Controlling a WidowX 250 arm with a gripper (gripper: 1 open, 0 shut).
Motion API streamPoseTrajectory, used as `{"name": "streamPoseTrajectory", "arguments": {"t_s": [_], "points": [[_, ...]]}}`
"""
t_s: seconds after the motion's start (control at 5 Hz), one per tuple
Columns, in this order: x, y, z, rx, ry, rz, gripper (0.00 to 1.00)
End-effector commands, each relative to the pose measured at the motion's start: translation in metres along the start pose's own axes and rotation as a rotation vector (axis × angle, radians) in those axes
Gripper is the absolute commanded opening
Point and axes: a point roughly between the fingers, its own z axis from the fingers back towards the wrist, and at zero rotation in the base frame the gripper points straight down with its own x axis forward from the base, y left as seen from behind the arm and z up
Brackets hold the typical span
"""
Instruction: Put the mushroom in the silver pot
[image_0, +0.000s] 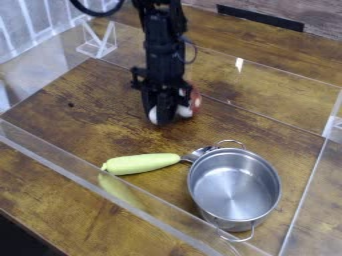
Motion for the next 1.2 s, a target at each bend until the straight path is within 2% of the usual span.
{"name": "streamPoseTrajectory", "arguments": {"t_s": [0.0,0.2,0.4,0.6,0.8,1.0], "points": [[0.006,-0.01,0.059,0.01,-0.129,-0.031,0.0],[0.004,-0.006,0.068,0.003,-0.127,-0.071,1.0],[0.008,-0.013,0.062,-0.013,-0.124,-0.076,0.0],[0.011,-0.021,0.053,-0.017,-0.103,-0.113,1.0],[0.016,-0.027,0.051,-0.017,-0.1,-0.142,0.0],[0.02,-0.033,0.04,-0.033,-0.075,-0.283,1.0]]}}
